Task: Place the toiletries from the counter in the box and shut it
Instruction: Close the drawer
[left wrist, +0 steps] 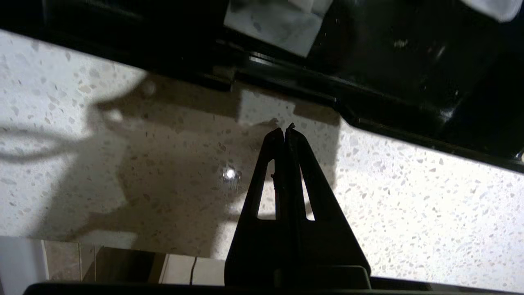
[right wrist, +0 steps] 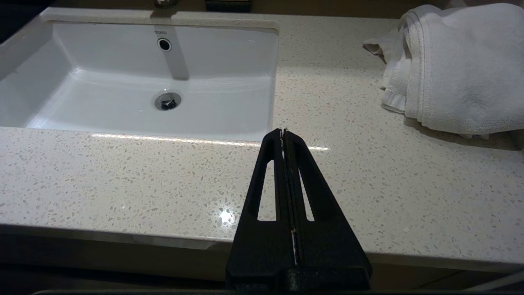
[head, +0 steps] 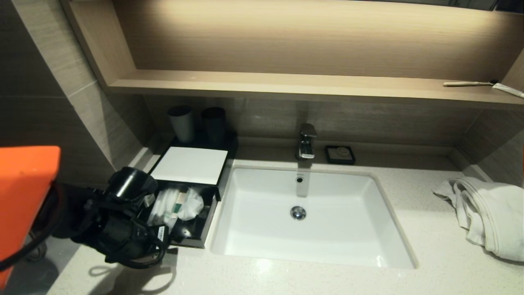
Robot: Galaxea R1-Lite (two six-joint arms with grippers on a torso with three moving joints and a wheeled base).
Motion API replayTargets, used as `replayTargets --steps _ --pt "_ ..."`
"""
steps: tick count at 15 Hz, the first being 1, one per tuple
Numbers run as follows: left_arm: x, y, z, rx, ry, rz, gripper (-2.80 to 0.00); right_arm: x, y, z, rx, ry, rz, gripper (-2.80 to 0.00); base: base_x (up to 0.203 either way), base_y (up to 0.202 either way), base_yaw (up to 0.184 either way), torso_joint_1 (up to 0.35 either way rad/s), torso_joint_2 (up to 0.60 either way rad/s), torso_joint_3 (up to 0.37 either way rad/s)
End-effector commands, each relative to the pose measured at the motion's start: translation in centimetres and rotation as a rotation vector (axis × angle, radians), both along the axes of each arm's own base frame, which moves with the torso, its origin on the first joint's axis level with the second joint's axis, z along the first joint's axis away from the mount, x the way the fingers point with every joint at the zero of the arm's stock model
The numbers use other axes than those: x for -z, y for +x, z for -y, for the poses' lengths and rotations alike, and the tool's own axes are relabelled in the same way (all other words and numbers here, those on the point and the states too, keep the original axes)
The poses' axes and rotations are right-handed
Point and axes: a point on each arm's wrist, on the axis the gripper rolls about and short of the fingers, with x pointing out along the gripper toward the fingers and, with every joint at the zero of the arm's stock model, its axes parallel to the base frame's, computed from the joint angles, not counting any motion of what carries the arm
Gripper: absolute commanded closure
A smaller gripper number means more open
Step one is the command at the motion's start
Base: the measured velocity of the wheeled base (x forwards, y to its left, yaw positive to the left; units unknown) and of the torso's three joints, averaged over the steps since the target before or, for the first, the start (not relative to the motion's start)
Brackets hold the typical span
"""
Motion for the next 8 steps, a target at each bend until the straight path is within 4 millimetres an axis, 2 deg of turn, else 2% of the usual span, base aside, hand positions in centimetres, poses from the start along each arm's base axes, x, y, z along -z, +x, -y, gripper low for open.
replayTargets --steps 1,8 --pt "0.4 0.5 -0.1 -0.008 0.001 -0.004 0.0 0.0 0.0 0.0 0.0 0.0 0.0 0.0 0.0 0.0 0.0 0.0 0.0 0.0" --pt "0.0 2.1 0.0 -0.008 -0.003 0.03 0.0 0.0 0.0 0.0 0.001 0.0 0.0 0.0 0.0 0.0 0.0 0.0 0.0 0.0"
